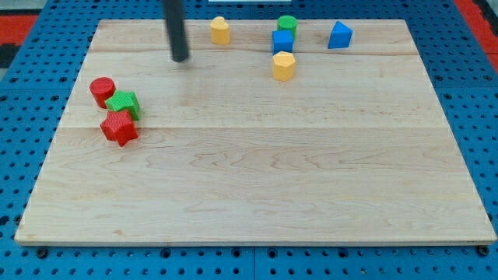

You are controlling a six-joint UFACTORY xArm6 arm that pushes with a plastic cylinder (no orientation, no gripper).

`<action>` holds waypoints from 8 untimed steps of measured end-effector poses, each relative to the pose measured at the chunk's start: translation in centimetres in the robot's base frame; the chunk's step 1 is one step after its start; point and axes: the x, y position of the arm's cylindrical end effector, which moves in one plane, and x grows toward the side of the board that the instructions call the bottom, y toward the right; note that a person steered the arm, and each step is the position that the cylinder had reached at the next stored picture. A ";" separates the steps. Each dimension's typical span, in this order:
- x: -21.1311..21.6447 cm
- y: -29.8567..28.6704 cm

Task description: Place the red circle to the bottom of the yellow hexagon

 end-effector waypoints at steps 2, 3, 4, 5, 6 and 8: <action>6.8 -12.5; 12.1 -12.8; 12.1 -11.2; 11.2 -6.9; 7.6 -6.5; 9.0 -7.5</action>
